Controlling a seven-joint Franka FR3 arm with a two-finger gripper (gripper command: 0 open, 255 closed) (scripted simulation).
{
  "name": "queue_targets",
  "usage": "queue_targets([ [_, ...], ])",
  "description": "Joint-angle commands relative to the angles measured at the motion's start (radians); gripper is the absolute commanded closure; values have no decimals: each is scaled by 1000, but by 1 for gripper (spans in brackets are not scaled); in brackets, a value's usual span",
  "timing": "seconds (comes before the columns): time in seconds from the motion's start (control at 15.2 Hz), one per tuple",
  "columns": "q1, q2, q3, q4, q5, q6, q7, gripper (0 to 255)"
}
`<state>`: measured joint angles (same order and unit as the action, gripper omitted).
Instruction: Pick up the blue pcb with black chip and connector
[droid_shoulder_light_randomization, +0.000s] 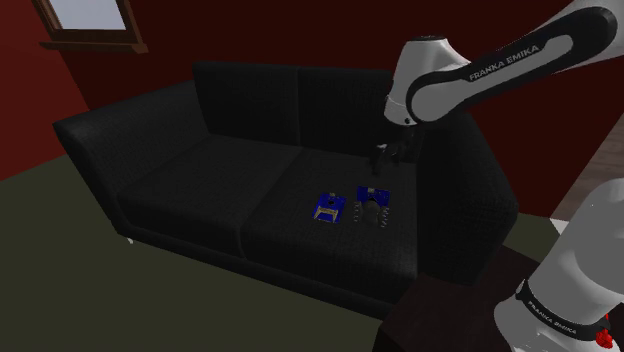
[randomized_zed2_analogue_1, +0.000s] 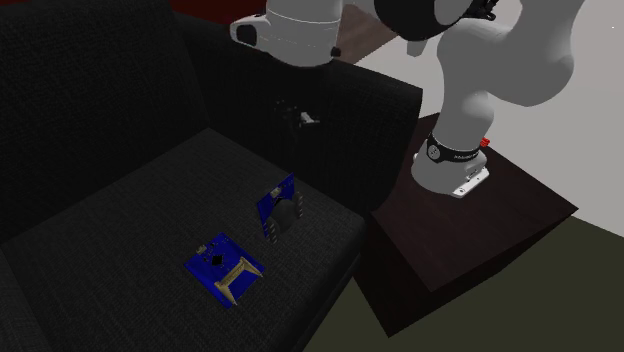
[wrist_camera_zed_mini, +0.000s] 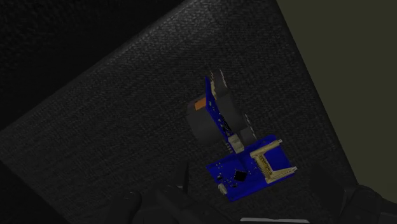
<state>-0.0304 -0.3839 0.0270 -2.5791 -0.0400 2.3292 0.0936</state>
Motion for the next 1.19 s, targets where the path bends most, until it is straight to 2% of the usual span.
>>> queue_targets([
  [0.0, -6, 76, 4, 12, -8, 69, 18, 0],
  [0.33, -22, 260, 13, 44, -37, 224, 67, 0],
  [0.92, -27, 349, 13, 19, -60, 338, 88, 0],
  [0.99, -27, 349, 13, 19, -60, 337, 88, 255],
  [1.12, -27, 348, 13, 20, -60, 336, 88, 255],
])
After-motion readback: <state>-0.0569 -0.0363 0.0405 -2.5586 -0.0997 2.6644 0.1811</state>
